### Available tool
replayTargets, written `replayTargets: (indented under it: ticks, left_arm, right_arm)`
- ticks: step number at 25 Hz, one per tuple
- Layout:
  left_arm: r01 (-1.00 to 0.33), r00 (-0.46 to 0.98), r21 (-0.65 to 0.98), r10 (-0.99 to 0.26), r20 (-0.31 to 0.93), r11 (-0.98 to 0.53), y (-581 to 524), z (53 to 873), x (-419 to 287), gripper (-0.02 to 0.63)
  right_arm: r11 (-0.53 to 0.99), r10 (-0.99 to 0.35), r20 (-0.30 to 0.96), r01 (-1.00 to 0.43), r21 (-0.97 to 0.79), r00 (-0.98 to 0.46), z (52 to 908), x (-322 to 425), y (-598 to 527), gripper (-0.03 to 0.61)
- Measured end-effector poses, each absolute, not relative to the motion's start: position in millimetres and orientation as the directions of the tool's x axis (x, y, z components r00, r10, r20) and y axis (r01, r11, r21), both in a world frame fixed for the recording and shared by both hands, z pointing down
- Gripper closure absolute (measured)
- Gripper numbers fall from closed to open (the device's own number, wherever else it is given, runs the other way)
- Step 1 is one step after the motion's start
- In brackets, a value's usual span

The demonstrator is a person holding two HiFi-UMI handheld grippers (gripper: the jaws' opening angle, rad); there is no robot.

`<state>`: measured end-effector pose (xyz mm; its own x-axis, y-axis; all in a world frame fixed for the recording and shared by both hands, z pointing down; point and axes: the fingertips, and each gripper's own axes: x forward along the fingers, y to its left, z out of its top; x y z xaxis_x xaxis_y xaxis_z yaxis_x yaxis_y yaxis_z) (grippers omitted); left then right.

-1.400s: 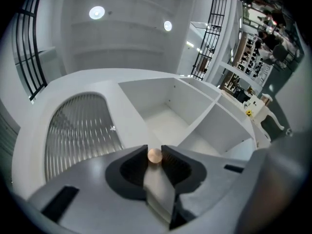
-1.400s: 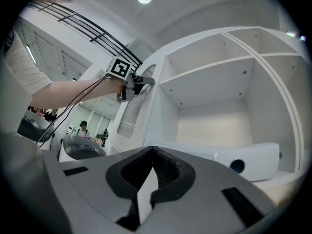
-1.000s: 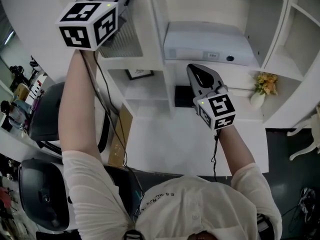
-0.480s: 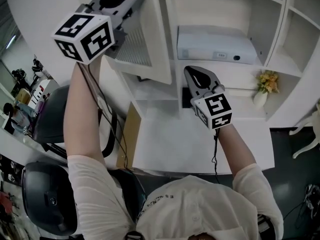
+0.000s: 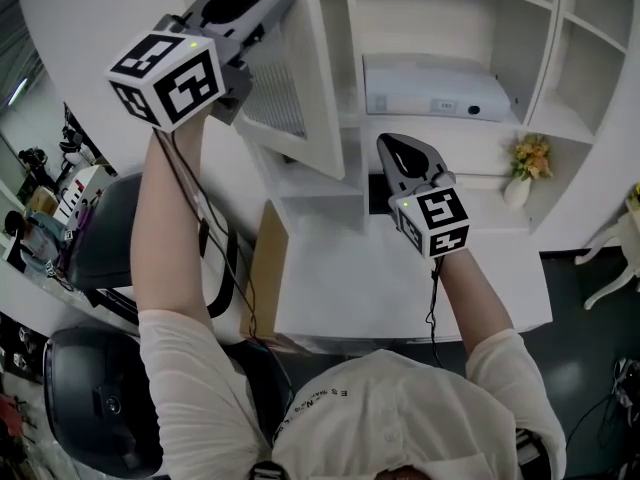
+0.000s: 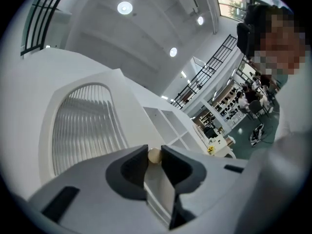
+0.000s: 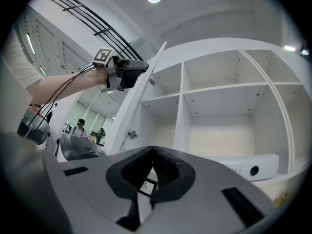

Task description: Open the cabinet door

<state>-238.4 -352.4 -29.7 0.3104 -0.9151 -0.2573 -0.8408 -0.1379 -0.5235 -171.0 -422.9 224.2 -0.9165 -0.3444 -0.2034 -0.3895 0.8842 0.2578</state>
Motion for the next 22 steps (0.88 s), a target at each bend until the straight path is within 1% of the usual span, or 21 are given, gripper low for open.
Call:
replayTargets:
  ticks: [5, 14, 22]
  left_arm:
    - [-0.839, 0.365, -0.508, -0.892, -0.265, -0.193, -313, -29, -245, 0.526]
    - [-0.849, 0.388, -0.480, -0.877, -0.283, -0.221, -237, -31, -279, 0.532]
    - [-0.854, 0.459, -0.411, -0.835, -0.304, -0.319, -190, -31, -319, 0.532]
  right_arm:
    - [0.888, -0.334, -0.200, -0.379, 0.259, -0.921, 227, -183, -397, 0.563]
    - [0.905, -0.281, -0.205, -0.330, 0.268, -0.937, 225, -225, -333, 0.563]
    - [0.909, -0.251, -0.197, -0.300, 0.288, -0.948, 232, -256, -289, 0.563]
